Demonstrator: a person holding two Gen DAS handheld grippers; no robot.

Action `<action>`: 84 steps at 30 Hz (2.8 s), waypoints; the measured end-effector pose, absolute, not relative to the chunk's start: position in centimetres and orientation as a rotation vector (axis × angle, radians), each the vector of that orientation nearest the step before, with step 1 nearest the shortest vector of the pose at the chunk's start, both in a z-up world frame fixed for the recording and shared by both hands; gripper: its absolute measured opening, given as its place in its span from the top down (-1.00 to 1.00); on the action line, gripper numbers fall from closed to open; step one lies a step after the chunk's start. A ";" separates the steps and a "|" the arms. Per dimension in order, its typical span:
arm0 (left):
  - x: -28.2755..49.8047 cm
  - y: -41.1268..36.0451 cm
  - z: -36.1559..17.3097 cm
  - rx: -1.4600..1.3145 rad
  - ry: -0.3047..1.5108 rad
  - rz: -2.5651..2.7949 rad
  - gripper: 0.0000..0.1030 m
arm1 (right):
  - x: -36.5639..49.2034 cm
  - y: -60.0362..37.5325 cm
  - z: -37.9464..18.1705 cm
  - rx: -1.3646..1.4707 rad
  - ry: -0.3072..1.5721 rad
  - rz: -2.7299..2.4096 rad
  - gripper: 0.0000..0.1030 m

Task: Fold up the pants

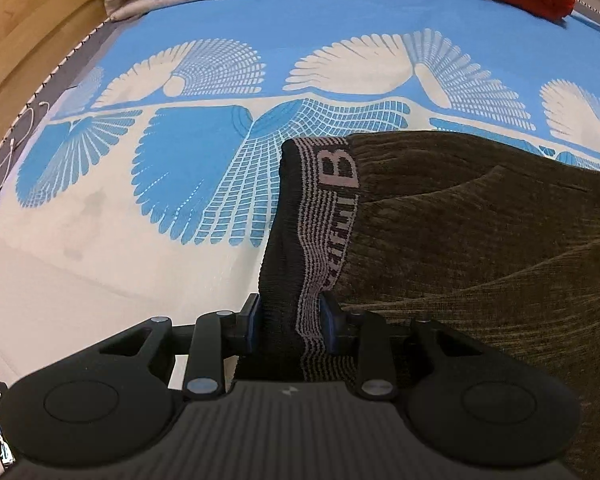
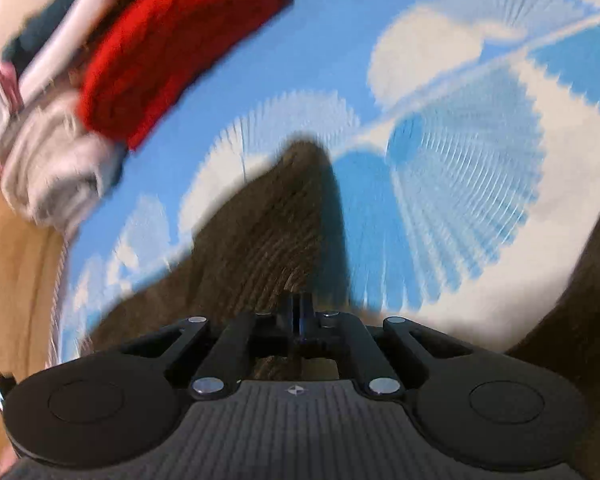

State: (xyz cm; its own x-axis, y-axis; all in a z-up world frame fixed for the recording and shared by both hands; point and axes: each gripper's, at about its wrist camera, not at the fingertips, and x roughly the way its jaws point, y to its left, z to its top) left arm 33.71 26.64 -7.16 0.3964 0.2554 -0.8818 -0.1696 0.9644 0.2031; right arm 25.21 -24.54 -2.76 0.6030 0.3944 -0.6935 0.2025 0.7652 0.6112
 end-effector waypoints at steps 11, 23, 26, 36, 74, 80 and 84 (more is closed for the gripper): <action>33.6 26.0 -7.4 0.067 1.138 0.240 0.28 | 21.4 -37.2 8.0 0.465 0.320 -0.486 0.98; 33.7 26.3 -7.6 0.082 1.139 0.217 0.10 | 24.9 -47.6 -0.3 0.533 0.692 -0.480 0.07; 33.7 26.3 -7.7 0.093 1.138 0.214 0.08 | 23.3 -48.2 0.0 0.473 0.749 -0.510 -0.03; 33.7 25.7 -7.8 0.139 1.136 0.217 0.06 | 17.6 -48.8 -4.8 0.915 1.072 -0.395 -0.53; 27.6 29.1 -6.8 -0.078 1.217 0.154 -0.69 | 12.5 -49.0 -5.7 0.254 1.151 -0.358 0.46; 23.5 30.3 -7.9 -0.142 1.284 0.125 -0.69 | 6.7 -51.5 -2.7 0.295 1.112 -0.486 0.60; 20.9 28.4 -8.5 -0.043 1.310 0.041 -0.49 | 2.1 -53.9 -3.1 0.323 1.175 -0.684 0.60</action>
